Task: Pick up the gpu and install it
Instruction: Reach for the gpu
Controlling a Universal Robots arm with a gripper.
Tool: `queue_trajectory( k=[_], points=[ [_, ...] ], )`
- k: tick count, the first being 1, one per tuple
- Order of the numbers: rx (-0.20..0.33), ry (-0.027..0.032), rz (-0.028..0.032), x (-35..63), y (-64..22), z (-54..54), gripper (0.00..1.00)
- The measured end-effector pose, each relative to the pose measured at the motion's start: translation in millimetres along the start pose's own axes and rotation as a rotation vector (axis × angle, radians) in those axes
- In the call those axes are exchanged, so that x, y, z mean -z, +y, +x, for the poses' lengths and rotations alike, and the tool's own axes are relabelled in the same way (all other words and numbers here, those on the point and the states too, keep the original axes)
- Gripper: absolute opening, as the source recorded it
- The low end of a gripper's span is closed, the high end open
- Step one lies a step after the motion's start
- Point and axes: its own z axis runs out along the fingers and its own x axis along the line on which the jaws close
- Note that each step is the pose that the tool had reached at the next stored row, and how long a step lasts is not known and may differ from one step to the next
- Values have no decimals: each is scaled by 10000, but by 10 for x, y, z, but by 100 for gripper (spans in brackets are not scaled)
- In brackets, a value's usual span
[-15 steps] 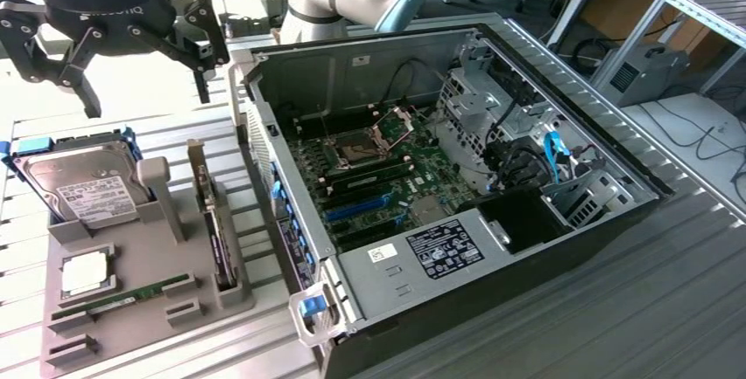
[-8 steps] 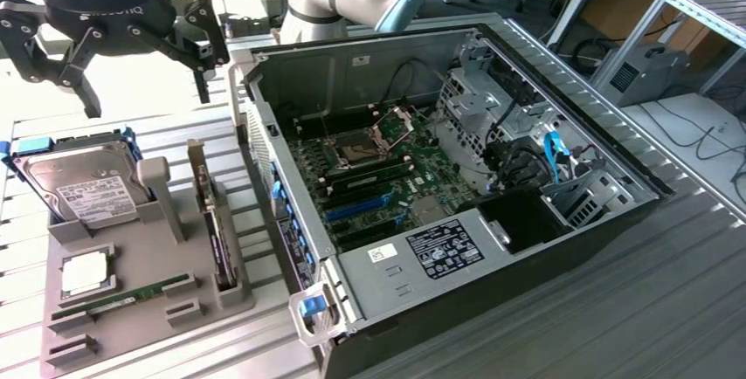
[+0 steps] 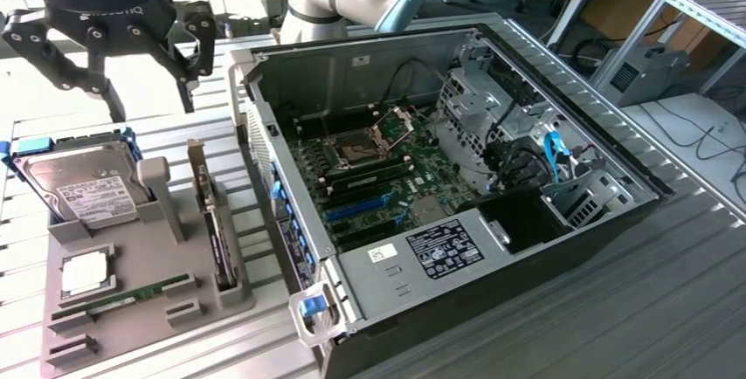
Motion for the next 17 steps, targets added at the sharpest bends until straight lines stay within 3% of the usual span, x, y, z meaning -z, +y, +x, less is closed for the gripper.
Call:
queue_trajectory(
  k=[4,5,7,8,11,14,17],
  points=[
    [0,0,0,0,0,0,48],
    [0,0,0,0,0,0,48],
    [0,-1,0,0,0,0,36],
    [0,0,0,0,0,0,36],
    [0,0,0,0,0,0,18],
    [0,0,0,0,0,0,11],
    [0,0,0,0,0,0,11]
  ],
)
